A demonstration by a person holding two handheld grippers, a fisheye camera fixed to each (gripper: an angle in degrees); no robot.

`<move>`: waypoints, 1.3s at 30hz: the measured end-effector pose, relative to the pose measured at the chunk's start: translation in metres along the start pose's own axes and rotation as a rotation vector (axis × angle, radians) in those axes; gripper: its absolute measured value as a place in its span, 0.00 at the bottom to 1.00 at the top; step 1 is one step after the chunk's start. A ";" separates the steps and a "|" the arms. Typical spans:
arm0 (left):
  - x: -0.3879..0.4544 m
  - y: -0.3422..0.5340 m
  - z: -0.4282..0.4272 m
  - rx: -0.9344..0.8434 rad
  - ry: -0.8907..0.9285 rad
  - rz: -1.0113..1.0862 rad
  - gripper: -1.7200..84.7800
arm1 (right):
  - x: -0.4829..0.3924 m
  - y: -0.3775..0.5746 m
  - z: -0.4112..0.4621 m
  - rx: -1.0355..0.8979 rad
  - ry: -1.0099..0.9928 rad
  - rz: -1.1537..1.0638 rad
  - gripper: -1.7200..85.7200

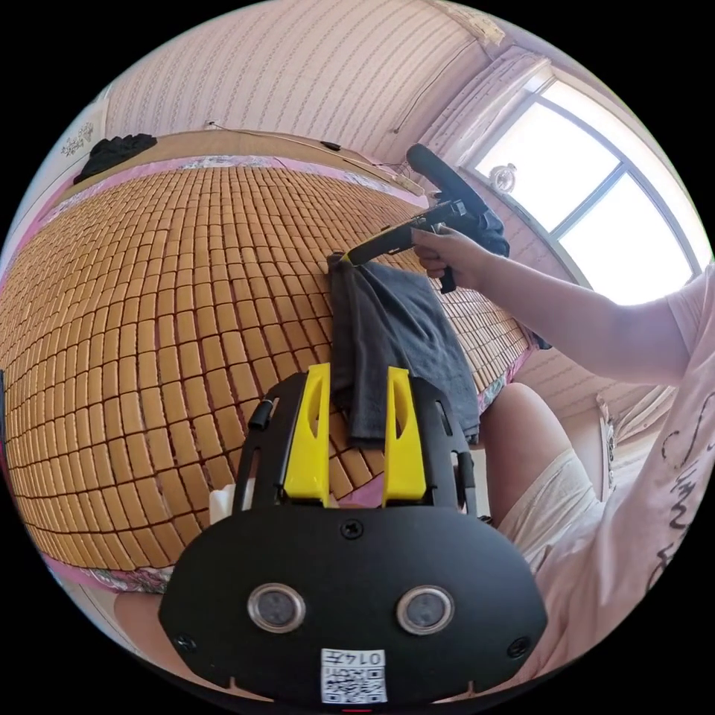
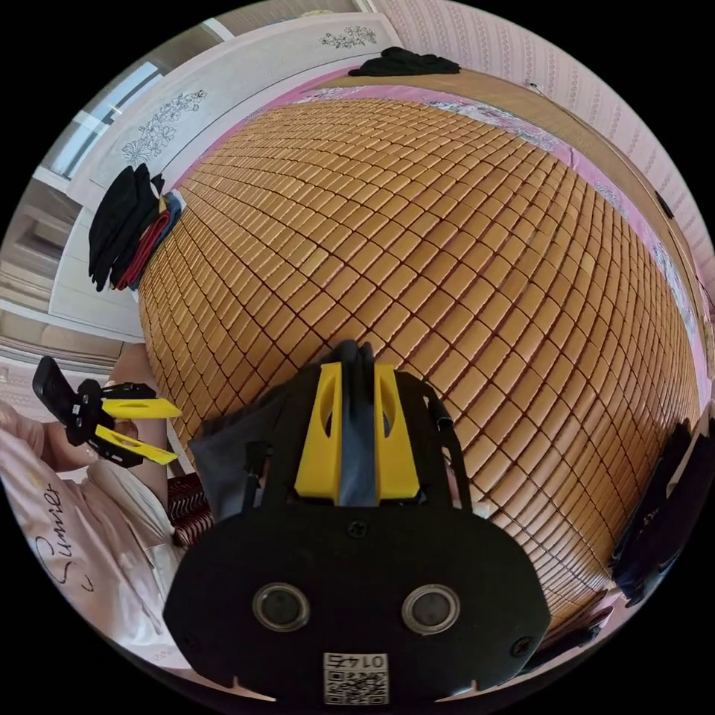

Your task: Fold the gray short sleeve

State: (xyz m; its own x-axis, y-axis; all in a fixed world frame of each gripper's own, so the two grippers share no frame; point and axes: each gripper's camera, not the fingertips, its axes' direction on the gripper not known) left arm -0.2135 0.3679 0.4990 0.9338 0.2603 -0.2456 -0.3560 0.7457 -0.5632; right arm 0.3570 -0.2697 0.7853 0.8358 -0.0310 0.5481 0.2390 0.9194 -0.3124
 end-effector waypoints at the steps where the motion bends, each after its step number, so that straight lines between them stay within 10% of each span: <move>1: 0.001 -0.001 0.000 0.004 0.002 0.011 0.17 | -0.002 0.002 -0.004 0.015 -0.003 -0.010 0.09; 10: 0.037 -0.007 0.020 -0.030 -0.092 0.355 0.25 | -0.034 0.086 -0.103 0.311 -0.284 -0.212 0.08; 15: 0.053 -0.006 0.028 -0.185 0.150 0.454 0.09 | -0.061 0.136 -0.144 0.399 -0.315 -0.245 0.07; 25: 0.103 0.014 -0.106 -0.070 -0.026 0.412 0.07 | -0.104 0.168 -0.194 0.597 -0.323 -0.223 0.07; 39: 0.046 0.095 -0.387 0.068 -0.588 -0.064 0.08 | -0.349 -0.098 -0.215 0.551 -0.620 -0.740 0.06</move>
State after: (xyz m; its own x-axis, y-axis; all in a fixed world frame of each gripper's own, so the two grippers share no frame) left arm -0.2186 0.2132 0.1286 0.8235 0.4954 0.2764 -0.3139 0.8037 -0.5055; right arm 0.1483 -0.4329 0.4575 0.1492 -0.5842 0.7978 0.1951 0.8084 0.5554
